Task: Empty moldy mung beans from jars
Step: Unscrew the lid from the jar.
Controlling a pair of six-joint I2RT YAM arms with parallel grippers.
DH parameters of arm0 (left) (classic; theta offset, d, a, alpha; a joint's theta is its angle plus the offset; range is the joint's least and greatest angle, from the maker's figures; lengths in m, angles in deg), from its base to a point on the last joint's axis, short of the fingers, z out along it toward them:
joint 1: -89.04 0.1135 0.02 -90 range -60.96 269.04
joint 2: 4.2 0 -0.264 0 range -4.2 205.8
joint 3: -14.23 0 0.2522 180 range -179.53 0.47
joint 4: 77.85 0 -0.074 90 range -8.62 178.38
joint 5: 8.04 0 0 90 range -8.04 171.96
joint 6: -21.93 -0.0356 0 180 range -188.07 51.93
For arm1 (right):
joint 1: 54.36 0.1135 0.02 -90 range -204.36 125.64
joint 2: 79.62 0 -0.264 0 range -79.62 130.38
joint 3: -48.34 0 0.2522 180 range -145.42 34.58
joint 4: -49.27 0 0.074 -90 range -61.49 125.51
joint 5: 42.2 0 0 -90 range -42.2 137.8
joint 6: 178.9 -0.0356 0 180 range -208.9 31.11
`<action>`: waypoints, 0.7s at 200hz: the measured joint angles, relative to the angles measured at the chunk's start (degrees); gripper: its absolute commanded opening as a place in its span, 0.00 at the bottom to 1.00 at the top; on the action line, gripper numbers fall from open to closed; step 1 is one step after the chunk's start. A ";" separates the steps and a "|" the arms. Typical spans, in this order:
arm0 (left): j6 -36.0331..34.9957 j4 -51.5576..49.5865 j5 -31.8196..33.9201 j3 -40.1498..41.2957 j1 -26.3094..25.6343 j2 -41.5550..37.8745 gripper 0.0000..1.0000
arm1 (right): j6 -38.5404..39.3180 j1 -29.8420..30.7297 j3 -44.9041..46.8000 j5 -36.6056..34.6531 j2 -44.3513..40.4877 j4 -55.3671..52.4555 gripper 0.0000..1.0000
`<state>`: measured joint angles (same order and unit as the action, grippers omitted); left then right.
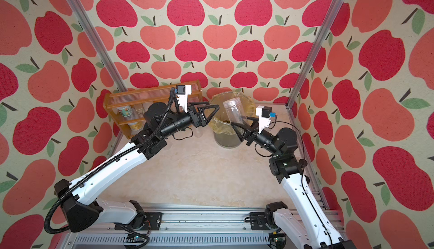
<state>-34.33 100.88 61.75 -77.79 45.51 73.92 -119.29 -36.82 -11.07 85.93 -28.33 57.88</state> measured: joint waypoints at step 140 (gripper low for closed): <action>2.82 7.34 -8.72 -2.62 1.66 7.96 0.94 | -8.48 0.02 1.81 5.49 3.10 10.86 0.39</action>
<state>-31.51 108.22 53.03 -80.42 47.18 81.88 -127.77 -36.80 -9.25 91.41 -25.23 68.74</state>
